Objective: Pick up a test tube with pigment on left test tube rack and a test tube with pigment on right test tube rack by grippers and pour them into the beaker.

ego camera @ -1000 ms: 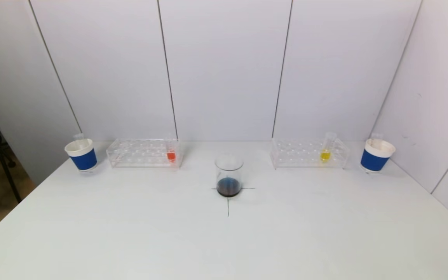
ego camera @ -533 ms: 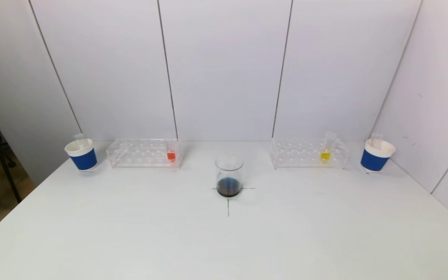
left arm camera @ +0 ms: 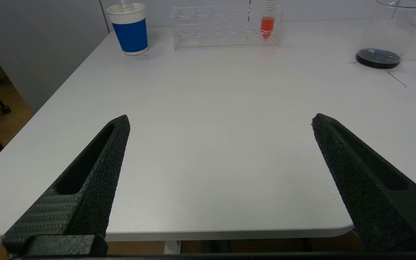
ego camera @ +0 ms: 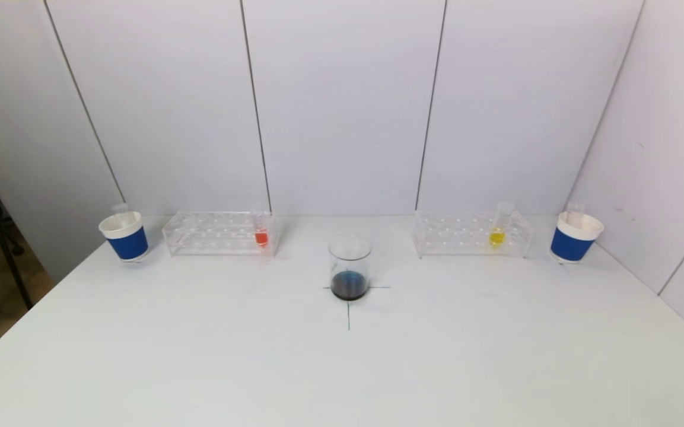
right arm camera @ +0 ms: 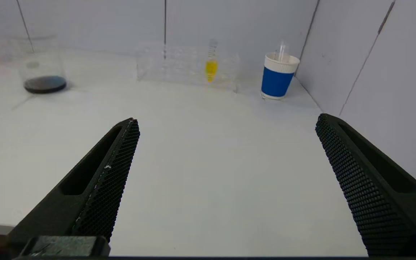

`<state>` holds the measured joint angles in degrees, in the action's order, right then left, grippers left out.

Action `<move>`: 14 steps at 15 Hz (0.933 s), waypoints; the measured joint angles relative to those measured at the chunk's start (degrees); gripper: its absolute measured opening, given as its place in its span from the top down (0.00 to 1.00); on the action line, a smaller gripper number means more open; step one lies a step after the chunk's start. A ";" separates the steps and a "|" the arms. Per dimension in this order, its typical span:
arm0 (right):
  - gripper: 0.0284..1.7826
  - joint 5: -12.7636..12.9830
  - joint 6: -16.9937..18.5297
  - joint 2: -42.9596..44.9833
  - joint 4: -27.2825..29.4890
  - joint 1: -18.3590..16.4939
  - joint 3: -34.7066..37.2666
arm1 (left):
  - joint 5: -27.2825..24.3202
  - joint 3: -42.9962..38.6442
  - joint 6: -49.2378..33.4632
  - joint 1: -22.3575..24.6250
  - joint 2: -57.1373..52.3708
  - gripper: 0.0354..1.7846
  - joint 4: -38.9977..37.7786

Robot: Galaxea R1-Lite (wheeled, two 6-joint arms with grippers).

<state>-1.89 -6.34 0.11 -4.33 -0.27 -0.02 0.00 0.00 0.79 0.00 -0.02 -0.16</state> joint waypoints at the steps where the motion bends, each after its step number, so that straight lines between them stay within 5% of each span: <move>1: 0.00 0.05 -1.87 0.00 1.77 0.02 0.02 | -0.02 0.00 0.00 0.00 0.00 0.01 0.00; 14: 0.00 0.35 1.39 0.00 3.93 0.00 0.02 | 0.00 0.00 -0.02 0.00 0.00 0.01 0.00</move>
<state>-1.54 -4.95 0.11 -0.40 -0.27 0.00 0.00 0.00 0.77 0.00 -0.02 -0.16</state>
